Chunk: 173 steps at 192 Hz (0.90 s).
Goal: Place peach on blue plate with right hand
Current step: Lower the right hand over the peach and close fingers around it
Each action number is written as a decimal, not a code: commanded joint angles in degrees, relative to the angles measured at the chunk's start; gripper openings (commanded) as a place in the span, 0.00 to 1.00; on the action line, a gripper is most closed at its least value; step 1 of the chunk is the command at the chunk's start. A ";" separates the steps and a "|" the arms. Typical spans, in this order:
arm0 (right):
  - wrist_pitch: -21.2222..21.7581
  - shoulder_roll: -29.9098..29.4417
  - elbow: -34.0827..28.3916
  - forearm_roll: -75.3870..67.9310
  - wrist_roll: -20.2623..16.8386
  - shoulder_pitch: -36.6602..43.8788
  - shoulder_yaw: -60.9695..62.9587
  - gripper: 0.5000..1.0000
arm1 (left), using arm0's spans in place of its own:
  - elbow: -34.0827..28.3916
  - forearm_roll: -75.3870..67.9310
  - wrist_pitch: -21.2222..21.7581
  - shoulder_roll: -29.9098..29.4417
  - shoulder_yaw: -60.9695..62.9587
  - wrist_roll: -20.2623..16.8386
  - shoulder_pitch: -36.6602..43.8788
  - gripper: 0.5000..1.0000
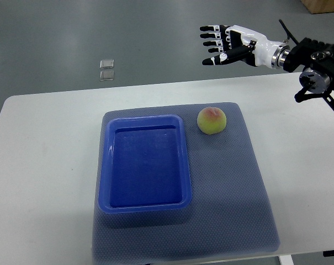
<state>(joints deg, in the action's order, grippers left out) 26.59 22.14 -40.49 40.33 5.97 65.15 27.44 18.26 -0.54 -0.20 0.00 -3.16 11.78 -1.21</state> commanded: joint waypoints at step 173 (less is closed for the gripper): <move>4.61 -7.46 -1.08 16.97 -7.37 16.15 -36.40 0.86 | 0.20 -0.08 -0.07 0.00 -0.18 0.00 -0.02 1.00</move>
<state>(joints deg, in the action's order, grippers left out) 33.45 15.49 -42.46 57.28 -1.51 83.40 -8.97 18.46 -0.63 -0.27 0.00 -3.34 11.78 -1.25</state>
